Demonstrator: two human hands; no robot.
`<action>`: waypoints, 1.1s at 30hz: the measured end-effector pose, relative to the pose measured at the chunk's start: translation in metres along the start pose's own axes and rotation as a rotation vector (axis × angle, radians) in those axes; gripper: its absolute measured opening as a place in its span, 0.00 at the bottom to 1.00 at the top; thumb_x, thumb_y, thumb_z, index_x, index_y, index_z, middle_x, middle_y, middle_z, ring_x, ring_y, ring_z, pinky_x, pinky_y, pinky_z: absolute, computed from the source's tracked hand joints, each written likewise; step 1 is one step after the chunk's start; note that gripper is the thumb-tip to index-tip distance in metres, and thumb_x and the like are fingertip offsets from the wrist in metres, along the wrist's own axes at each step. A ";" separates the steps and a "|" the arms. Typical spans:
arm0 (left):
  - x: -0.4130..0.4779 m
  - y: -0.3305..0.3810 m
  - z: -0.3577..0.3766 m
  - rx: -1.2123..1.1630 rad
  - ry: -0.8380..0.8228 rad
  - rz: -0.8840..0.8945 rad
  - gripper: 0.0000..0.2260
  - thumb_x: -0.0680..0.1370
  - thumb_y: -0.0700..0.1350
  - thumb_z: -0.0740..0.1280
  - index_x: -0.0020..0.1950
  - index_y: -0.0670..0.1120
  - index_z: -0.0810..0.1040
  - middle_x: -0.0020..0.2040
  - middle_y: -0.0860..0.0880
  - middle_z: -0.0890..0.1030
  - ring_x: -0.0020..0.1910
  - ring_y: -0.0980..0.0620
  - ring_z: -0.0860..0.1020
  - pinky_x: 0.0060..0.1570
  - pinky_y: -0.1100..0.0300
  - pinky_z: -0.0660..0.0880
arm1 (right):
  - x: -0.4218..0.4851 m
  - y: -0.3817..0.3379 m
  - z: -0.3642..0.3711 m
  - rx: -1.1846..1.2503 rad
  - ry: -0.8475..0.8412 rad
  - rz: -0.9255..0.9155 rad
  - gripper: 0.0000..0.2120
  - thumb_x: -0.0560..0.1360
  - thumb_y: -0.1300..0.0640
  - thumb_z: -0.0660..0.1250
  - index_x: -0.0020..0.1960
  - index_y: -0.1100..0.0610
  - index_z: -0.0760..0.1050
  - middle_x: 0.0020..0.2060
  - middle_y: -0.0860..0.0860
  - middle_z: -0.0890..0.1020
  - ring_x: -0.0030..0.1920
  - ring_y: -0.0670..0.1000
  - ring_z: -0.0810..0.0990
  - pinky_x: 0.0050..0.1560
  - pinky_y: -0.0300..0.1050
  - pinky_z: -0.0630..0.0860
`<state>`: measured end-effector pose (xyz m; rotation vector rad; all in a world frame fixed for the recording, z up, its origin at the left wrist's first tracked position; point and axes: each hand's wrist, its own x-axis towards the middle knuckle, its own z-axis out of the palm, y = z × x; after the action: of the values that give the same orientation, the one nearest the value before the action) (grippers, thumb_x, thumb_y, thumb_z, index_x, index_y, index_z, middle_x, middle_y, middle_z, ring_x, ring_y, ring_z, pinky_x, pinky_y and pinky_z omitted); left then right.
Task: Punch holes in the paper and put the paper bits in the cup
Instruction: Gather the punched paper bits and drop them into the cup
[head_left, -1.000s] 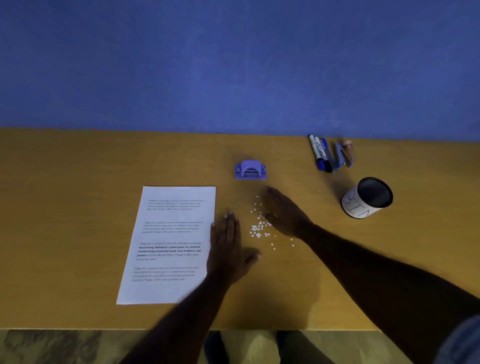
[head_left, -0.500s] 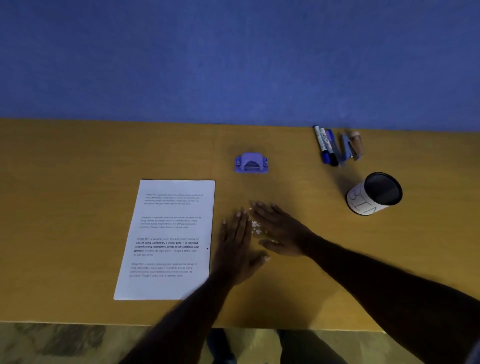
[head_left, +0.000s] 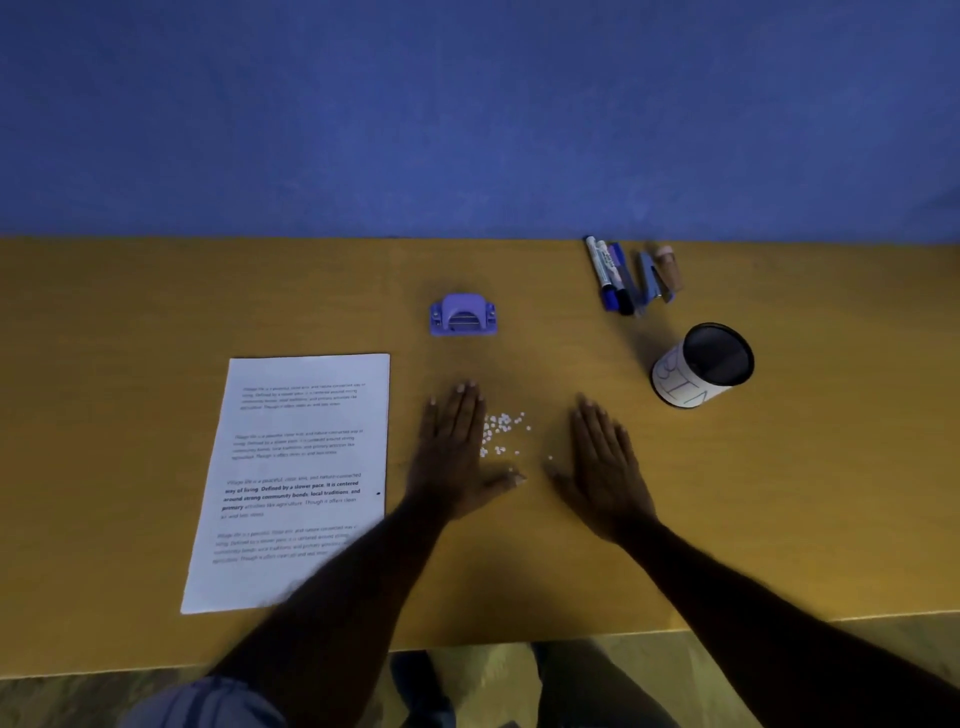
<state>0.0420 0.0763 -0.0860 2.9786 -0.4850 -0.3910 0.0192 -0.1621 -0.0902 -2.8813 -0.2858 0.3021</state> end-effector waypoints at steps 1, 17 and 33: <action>0.002 0.005 0.001 0.006 -0.004 0.040 0.54 0.68 0.79 0.46 0.81 0.41 0.44 0.81 0.41 0.42 0.80 0.44 0.40 0.77 0.40 0.42 | -0.002 -0.001 0.004 -0.026 0.011 0.011 0.39 0.78 0.32 0.47 0.79 0.54 0.40 0.79 0.51 0.40 0.79 0.50 0.38 0.77 0.51 0.40; -0.034 -0.021 0.003 -0.046 0.080 0.056 0.51 0.71 0.77 0.49 0.80 0.39 0.52 0.81 0.41 0.50 0.81 0.43 0.46 0.77 0.39 0.48 | 0.035 -0.033 -0.004 -0.073 -0.051 -0.162 0.43 0.75 0.30 0.45 0.79 0.59 0.45 0.79 0.55 0.45 0.79 0.54 0.42 0.78 0.56 0.45; -0.042 -0.015 0.013 -0.001 0.099 0.064 0.50 0.71 0.77 0.50 0.80 0.41 0.54 0.82 0.43 0.50 0.81 0.44 0.46 0.76 0.37 0.49 | -0.010 -0.018 0.009 -0.157 -0.008 -0.121 0.47 0.74 0.26 0.46 0.79 0.59 0.45 0.79 0.55 0.45 0.79 0.54 0.41 0.78 0.57 0.43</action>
<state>0.0051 0.1037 -0.0903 2.9550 -0.5676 -0.2367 0.0046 -0.1451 -0.0922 -3.0000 -0.5049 0.2808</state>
